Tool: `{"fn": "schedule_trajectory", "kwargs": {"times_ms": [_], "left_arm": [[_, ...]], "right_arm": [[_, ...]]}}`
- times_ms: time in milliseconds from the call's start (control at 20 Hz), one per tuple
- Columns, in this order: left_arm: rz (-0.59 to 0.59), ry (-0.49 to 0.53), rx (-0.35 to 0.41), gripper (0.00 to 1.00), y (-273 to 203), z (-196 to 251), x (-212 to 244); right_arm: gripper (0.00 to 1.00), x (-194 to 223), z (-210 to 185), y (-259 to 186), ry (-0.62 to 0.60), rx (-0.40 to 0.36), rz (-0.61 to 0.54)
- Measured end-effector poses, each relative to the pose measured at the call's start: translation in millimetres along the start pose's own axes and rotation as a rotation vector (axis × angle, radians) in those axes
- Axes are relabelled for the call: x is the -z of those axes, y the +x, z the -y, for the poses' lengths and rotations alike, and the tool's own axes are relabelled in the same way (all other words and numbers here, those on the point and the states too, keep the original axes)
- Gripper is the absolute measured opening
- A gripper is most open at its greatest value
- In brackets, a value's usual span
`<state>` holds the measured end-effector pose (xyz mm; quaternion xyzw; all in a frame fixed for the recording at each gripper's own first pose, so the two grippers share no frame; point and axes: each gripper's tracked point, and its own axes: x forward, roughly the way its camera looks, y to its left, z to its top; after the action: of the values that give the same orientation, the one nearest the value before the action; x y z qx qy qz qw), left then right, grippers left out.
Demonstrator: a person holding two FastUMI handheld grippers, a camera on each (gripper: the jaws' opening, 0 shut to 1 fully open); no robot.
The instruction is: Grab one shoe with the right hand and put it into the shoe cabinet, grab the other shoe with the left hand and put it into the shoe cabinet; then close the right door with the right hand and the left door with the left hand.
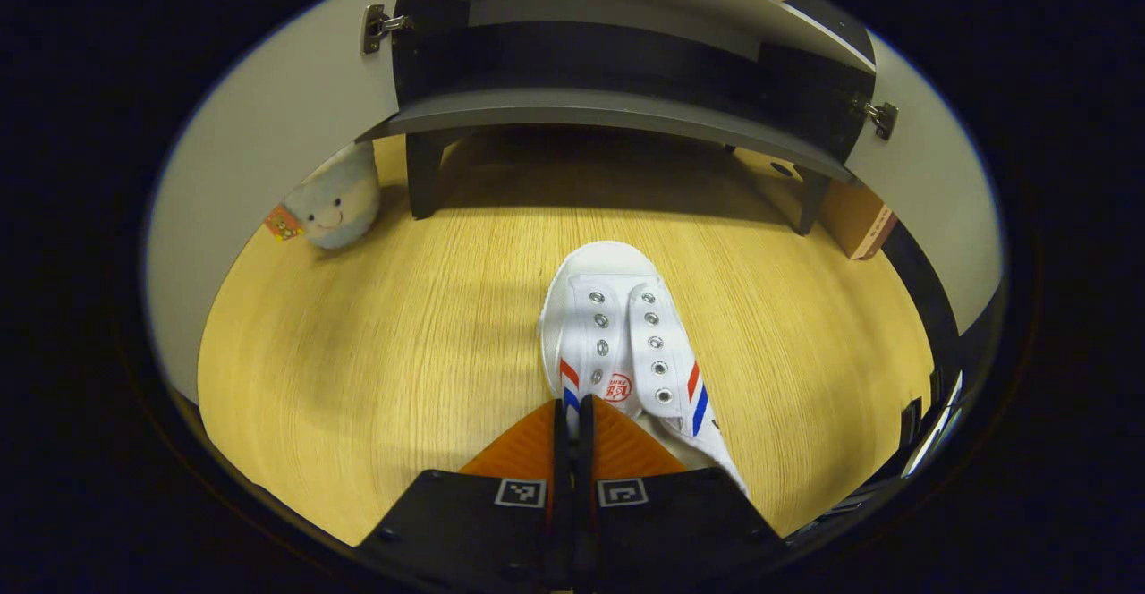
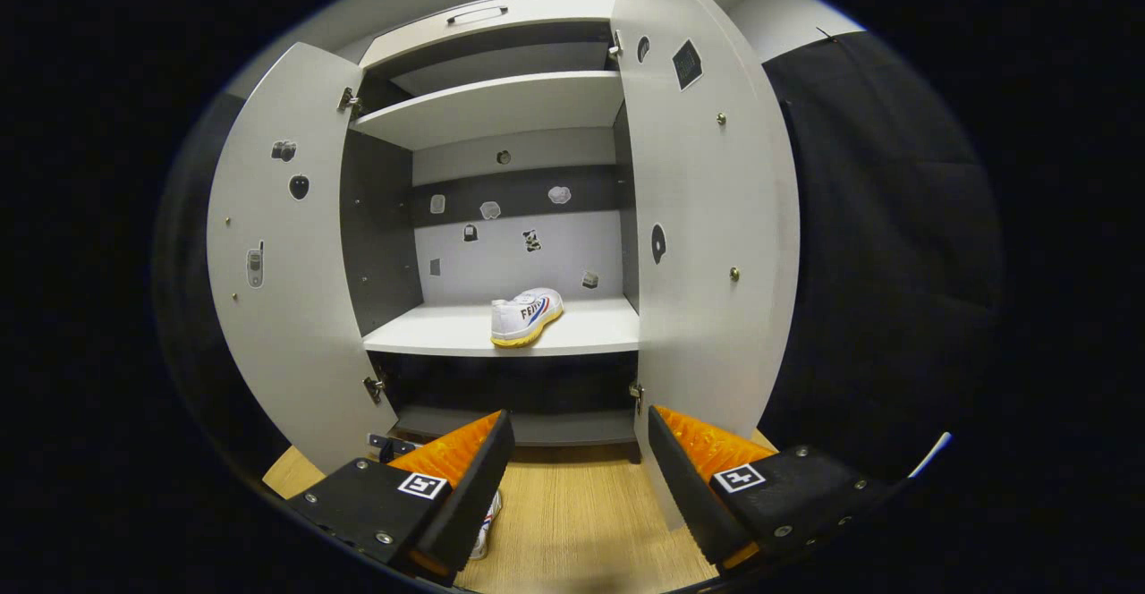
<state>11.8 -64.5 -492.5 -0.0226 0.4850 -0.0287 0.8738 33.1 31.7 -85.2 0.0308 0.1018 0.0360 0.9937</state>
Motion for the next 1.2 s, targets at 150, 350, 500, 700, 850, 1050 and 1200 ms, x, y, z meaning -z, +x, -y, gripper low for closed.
{"fn": "schedule_trajectory", "kwargs": {"times_ms": [150, 350, 500, 700, 850, 1050, 1200], "left_arm": [[-0.015, -0.048, 0.035, 0.07, -13.5, -1.9, -10.9], [0.028, -0.048, 0.051, 0.07, -43.7, -13.1, -49.1], [0.065, -0.038, 0.059, 0.07, -78.2, -19.0, -78.0], [0.153, -0.035, 0.068, 0.07, -135.7, -21.4, -129.2], [0.207, -0.051, 0.108, 0.07, -175.7, -18.4, -167.6], [0.281, -0.033, 0.122, 0.06, -205.3, -14.7, -225.6], [0.332, -0.011, 0.117, 0.07, -218.1, -13.3, -267.4]], "right_arm": [[0.93, -3.3, -1.6, -0.3, 0.004, -0.003, 0.012], [0.93, -1.1, -8.2, 0.3, -0.006, -0.022, 0.013], [0.93, -2.8, -15.3, 0.0, -0.004, -0.041, 0.022], [0.93, -6.9, -25.6, -0.4, 0.000, -0.075, 0.034], [0.93, -11.1, -30.1, 0.4, 0.005, -0.093, 0.047], [0.92, -11.5, -32.4, -2.6, 0.009, -0.106, 0.050], [0.93, -12.7, -30.3, -3.7, 0.008, -0.103, 0.055]]}}
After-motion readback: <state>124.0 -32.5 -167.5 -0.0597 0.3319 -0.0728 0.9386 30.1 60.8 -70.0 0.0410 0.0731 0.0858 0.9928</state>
